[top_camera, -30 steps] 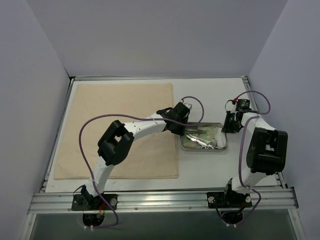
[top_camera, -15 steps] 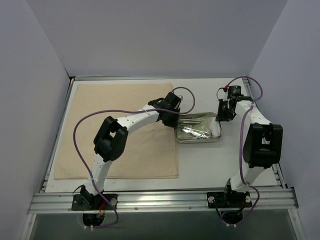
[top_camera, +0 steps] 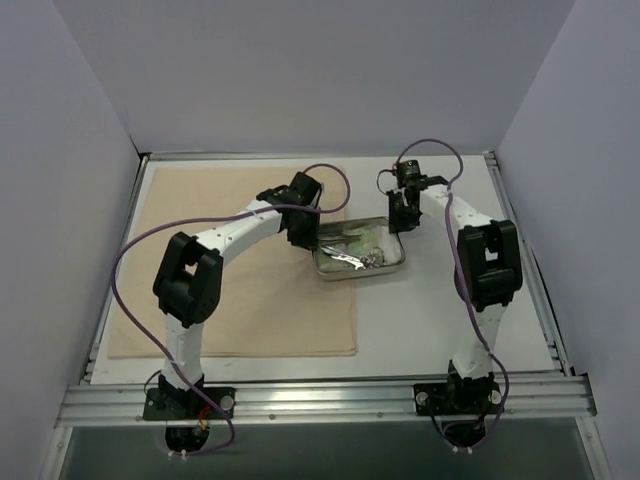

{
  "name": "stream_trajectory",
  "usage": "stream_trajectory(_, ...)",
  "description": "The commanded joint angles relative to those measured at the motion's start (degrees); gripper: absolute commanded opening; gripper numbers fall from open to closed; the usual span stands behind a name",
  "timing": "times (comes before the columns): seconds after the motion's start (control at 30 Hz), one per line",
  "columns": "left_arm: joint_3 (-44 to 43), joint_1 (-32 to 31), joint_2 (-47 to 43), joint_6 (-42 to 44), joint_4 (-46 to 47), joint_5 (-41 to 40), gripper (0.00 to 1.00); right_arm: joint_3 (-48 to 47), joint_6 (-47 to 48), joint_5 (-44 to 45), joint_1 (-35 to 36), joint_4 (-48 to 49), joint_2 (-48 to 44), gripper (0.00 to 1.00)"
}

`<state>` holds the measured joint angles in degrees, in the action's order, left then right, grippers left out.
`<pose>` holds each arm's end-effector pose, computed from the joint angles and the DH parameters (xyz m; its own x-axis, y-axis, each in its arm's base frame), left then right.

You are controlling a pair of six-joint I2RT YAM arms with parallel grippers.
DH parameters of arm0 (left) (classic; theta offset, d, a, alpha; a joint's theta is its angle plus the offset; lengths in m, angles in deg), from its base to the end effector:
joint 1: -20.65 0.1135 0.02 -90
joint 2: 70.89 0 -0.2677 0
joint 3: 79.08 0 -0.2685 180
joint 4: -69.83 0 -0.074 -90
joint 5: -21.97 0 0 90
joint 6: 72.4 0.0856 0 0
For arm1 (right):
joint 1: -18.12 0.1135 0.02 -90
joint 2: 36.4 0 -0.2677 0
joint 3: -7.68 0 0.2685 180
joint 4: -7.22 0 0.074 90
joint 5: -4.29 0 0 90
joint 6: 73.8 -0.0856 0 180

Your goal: Prepare the surgical pack

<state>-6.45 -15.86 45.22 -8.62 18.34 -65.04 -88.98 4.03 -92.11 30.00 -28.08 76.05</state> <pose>0.3851 -0.2906 0.1746 -0.8976 0.1155 -0.4254 0.2434 0.9344 -0.2600 0.4682 0.1083 0.1641 -0.8019 0.0454 -0.5957 -0.1064 0.9703 0.2172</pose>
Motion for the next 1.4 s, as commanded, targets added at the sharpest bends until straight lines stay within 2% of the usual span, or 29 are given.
stream_trajectory(0.0,2.25,-0.67,-6.6,3.8,3.5,8.18,0.02,-7.56,-6.64,-3.63,7.71,3.67,3.74,0.0)
stream_trajectory(0.17,9.62,4.6,-10.98,6.52,1.66,8.97,0.02,-15.73,-8.75,-2.14,15.0,3.58,12.35,0.0)
stream_trajectory(0.3,16.82,11.79,-14.95,9.16,2.18,10.2,0.02,-22.5,-10.42,-0.11,21.76,5.07,17.79,0.0)
stream_trajectory(0.53,23.87,22.08,-20.4,14.08,0.25,13.01,0.02,-32.96,-14.03,2.87,28.89,9.21,23.86,0.0)
stream_trajectory(0.73,27.04,27.8,-26.54,16.37,-1.16,14.68,0.02,-37.72,-15.25,2.97,31.27,13.33,27.03,0.0)
stream_trajectory(0.87,30.2,31.67,-26.21,18.21,-1.42,15.55,0.02,-38.95,-16.66,1.56,32.33,17.2,29.76,0.0)
stream_trajectory(1.0,32.75,35.36,-25.06,19.18,-1.6,17.58,0.02,-44.03,-17.63,0.94,33.82,18.52,34.23,0.0)
stream_trajectory(1.1,33.2,36.16,-25.32,19.71,-1.78,17.67,0.02,-47.82,-17.28,2.0,35.58,20.9,36.18,0.0)
stream_trajectory(1.23,32.84,36.16,-25.15,20.33,-5.01,17.49,0.02,-49.06,-17.19,2.44,36.2,21.87,36.97,0.0)
stream_trajectory(1.3,32.58,38.18,-24.97,20.24,-5.47,16.89,0.02,-49.06,-17.11,2.26,36.28,23.97,37.32,0.0)
stream_trajectory(1.37,32.05,38.71,-24.8,20.33,-6.08,16.79,0.02,-49.06,-17.19,1.83,36.28,24.41,37.59,0.05)
